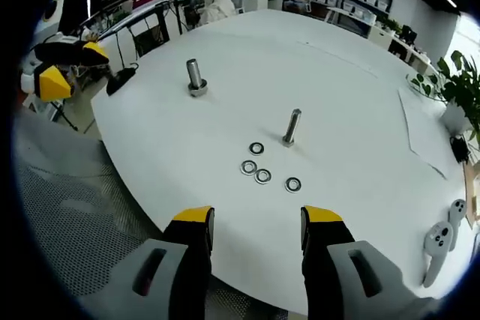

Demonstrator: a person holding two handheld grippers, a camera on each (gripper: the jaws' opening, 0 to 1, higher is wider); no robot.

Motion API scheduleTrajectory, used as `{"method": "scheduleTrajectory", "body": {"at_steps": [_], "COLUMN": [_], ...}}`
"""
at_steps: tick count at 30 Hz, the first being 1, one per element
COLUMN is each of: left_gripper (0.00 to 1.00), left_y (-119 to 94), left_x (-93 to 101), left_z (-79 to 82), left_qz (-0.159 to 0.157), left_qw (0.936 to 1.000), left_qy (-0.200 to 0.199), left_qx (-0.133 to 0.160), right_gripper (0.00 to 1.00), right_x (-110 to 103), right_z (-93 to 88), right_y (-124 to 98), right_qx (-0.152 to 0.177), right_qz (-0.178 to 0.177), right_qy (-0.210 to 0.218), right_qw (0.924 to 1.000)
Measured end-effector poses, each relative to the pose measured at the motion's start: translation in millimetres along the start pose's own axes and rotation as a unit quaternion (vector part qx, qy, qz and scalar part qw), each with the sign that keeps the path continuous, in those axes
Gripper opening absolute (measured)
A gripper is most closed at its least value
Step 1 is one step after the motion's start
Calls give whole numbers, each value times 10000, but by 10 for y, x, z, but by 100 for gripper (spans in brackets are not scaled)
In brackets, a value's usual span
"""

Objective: Place the washer onto the threaded stud by aligning its center hole with the stud, sliding it down to the base, and recovering from edge contact or off-axis alignment until the washer reaches the visible bottom stop.

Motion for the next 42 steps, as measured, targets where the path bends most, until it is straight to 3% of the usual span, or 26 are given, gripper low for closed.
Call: {"method": "scheduleTrajectory", "body": {"at_steps": [18,22,25,27,34,38,42], "left_gripper": [44,44,44,44,43,43,43], "left_y": [-10,-6,-4,-3,0,-4,-10], "left_x": [-37,-41,-39,-38,-9,-4,-11], "left_z": [-16,-22,-24,-31,-29,-25,-24], "left_qz": [79,62,53,52,1,-14,-9], "left_qw": [9999,10000,10000,9999,9999,9999,10000], "left_qy": [56,11,26,42,103,89,80], "left_qx": [-53,-61,-65,-74,-86,-68,-57], "right_gripper": [47,45,34,35,34,31,28], "right_x": [39,143,239,306,385,394,419], "right_z": [-19,-26,9,55,181,163,156], "right_y": [72,137,156,191,346,436,509], "right_qx": [-137,-178,-205,-203,-437,-735,-905], "right_qz": [-10,-38,-96,-142,-157,-100,-81], "right_qy": [43,131,104,248,74,-167,-77], "right_qw": [9999,9997,9997,9994,9989,9971,9958]}}
Point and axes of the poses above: the point that each gripper's makers call its tool centre point, and the gripper's own axes: y roughly forward along the fingers, x roughly to its right, z roughly out of its top, the point moved 4 cm from there along -y, roughly backward along the fingers, and after that the axes turned 3 degrees about -z, right-handed, at the moved point
